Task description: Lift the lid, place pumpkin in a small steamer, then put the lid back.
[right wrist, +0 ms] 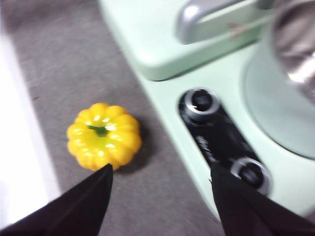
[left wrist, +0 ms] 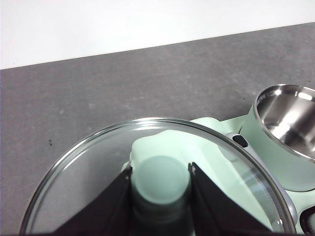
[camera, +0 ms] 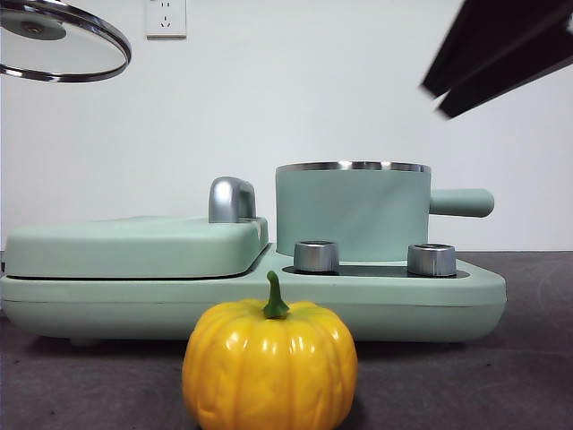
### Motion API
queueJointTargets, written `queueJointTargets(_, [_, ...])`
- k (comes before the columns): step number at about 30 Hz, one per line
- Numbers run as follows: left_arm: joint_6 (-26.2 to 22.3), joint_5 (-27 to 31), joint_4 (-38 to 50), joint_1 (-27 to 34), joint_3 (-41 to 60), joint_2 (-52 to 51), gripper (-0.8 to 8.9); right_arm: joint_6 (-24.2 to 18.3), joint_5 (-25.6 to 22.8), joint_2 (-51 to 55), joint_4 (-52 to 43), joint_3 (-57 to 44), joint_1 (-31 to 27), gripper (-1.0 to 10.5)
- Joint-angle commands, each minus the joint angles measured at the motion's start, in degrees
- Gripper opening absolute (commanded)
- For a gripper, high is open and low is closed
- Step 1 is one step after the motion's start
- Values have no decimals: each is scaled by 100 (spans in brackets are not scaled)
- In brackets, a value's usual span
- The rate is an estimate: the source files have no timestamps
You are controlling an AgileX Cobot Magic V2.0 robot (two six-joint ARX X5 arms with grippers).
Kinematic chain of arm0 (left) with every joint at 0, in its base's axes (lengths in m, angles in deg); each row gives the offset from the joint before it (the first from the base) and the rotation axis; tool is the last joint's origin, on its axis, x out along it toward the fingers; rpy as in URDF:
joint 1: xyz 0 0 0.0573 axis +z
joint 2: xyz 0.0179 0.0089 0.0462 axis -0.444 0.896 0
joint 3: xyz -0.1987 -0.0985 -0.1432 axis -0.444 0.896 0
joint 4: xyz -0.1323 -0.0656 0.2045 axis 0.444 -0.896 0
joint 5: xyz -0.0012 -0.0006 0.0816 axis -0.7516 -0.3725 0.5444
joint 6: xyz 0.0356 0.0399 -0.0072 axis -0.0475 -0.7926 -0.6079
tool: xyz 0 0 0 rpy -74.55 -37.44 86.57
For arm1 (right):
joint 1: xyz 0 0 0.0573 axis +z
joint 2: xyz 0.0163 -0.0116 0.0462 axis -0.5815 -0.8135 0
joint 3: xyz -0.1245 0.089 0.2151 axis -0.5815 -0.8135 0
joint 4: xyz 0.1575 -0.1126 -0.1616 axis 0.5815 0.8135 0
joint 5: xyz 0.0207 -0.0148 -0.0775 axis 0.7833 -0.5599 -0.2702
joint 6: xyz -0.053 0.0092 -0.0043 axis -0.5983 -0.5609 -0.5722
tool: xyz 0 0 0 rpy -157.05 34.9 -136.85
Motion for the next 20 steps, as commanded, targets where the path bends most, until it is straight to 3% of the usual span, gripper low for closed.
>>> queueJointTargets(1, [24,-2,157,-2,-98,11,9,-81,0,-337,-256,72,332,317])
queueJointTargets(8, [20,-2,162,-2,-98,11,9,-437,-48,-1132,-579,72,933,362])
queueJointTargets(20, [17,-2,164,-2,-98,11,9,-470,-153,-2103,-1132,72,1405,463])
